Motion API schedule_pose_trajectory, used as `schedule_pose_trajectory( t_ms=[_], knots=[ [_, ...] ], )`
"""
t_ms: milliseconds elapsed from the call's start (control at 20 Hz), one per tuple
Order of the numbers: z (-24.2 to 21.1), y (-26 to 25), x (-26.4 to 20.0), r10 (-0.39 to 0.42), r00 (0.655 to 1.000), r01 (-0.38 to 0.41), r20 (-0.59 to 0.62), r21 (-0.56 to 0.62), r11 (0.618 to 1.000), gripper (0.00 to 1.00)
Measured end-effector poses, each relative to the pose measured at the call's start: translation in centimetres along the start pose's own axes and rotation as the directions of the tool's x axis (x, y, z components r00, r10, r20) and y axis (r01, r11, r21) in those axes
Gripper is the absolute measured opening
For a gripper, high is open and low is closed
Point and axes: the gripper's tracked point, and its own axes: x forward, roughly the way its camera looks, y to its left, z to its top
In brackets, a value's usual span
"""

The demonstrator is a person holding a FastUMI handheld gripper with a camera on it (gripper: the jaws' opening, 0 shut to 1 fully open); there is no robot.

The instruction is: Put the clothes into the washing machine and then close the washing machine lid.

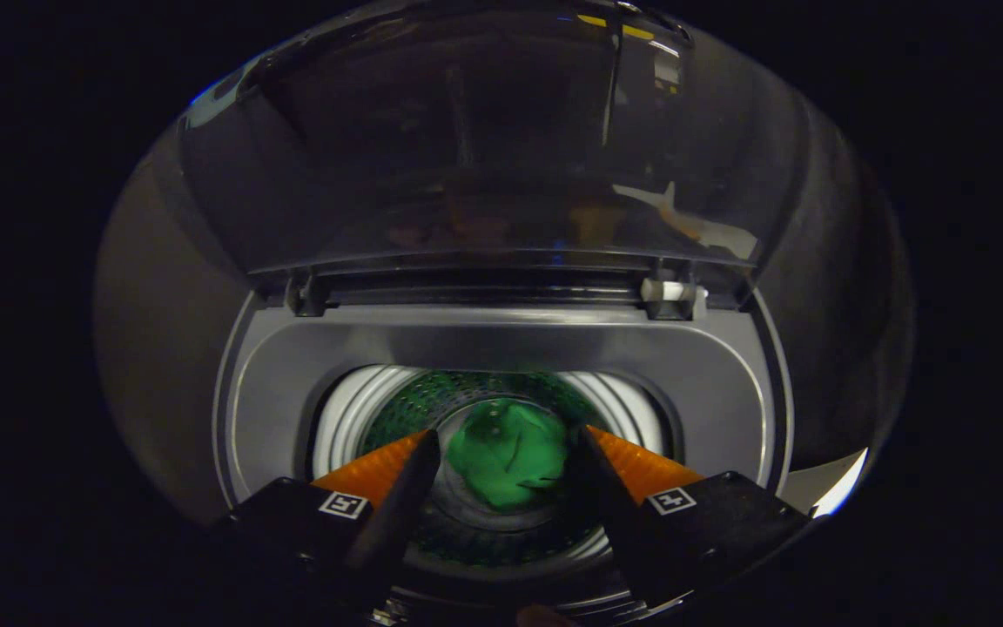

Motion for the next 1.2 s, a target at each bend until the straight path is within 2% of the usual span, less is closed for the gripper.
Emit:
schedule_pose_trajectory(
  t_ms=[150, 550, 700, 850, 1100, 1200],
  knots=[
    [0.7, -0.3, -0.2, -0.024, 0.999, 0.025, 0.03, -0.04, 0.999, 1.0],
    [0.3, 2.0, -0.7, 0.058, 0.998, -0.058, 0.007, -0.006, 0.998, 1.0],
    [0.5, 1.9, -1.6, 0.066, 0.998, -0.066, 0.005, 0.012, 0.998, 1.0],
    [3.6, 0.6, -3.8, 0.044, 0.993, -0.045, 0.109, 0.005, 0.999, 0.99],
    [7.4, -0.4, -8.2, 0.072, 0.977, -0.092, 0.203, 0.092, 0.991, 0.99],
    [9.7, -0.8, -10.5, 0.08, 0.96, -0.109, 0.269, 0.092, 0.99, 0.99]
  ],
)
